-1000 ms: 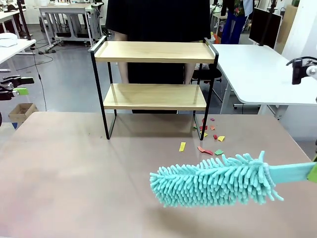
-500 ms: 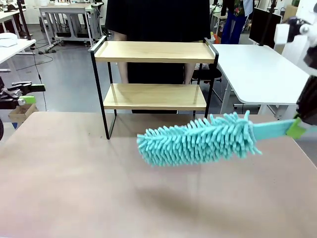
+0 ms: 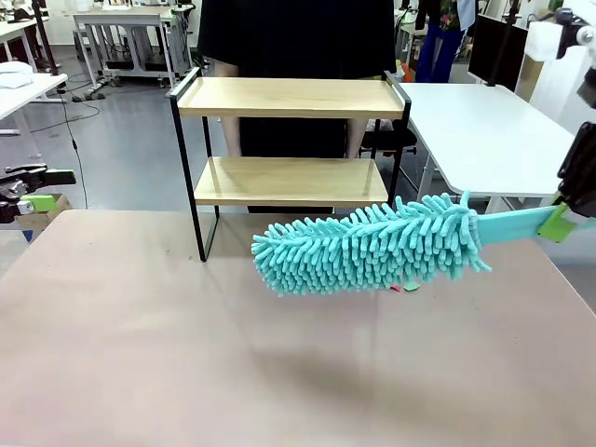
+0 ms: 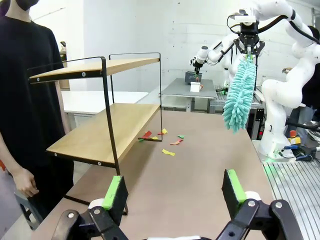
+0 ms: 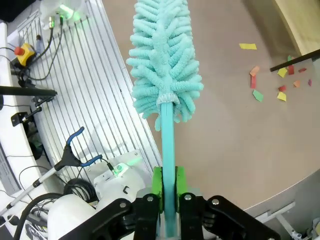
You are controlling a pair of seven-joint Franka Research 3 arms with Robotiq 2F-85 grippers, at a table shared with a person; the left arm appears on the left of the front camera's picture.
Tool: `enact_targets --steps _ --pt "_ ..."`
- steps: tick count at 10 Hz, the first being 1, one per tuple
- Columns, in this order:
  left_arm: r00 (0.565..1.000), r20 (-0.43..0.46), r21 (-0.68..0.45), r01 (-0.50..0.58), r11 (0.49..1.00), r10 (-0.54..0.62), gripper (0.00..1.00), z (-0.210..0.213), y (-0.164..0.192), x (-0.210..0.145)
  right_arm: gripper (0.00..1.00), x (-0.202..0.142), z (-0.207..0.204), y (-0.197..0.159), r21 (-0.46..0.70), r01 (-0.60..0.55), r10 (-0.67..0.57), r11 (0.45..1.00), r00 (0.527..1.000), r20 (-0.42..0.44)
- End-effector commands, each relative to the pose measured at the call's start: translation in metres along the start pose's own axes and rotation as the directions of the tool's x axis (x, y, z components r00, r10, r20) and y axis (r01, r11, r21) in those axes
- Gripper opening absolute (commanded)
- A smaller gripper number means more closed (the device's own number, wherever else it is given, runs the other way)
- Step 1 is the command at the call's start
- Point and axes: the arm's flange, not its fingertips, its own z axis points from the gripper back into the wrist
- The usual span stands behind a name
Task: Clean the shelf.
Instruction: Hand the Duster back to the human.
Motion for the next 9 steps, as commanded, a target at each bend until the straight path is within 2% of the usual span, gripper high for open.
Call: enact_targets --steps 1,5,6,9 --pt "1.0 0.002 -0.001 0.002 1.0 -0.002 1.0 0.001 0.001 0.001 0.13 -0.001 0.001 0.0 -0.002 0.004 -0.004 1.0 1.0 0.003" --pt "1.0 0.0 0.0 -0.002 1.0 0.002 1.0 0.0 0.0 -0.001 0.13 -0.001 0.001 0.0 -0.002 0.004 -0.004 1.0 1.0 0.003" --pt "0.999 -0.007 0.003 0.031 1.0 -0.031 1.0 -0.012 -0.016 0.009 0.13 0.0 0.0 0.0 0.001 0.0 0.0 1.0 1.0 -0.001" --pt "1.0 -0.001 0.051 0.016 0.999 -0.016 1.0 -0.054 -0.069 0.022 0.13 -0.002 -0.02 -0.028 0.0 -0.135 0.133 0.991 0.976 0.171"
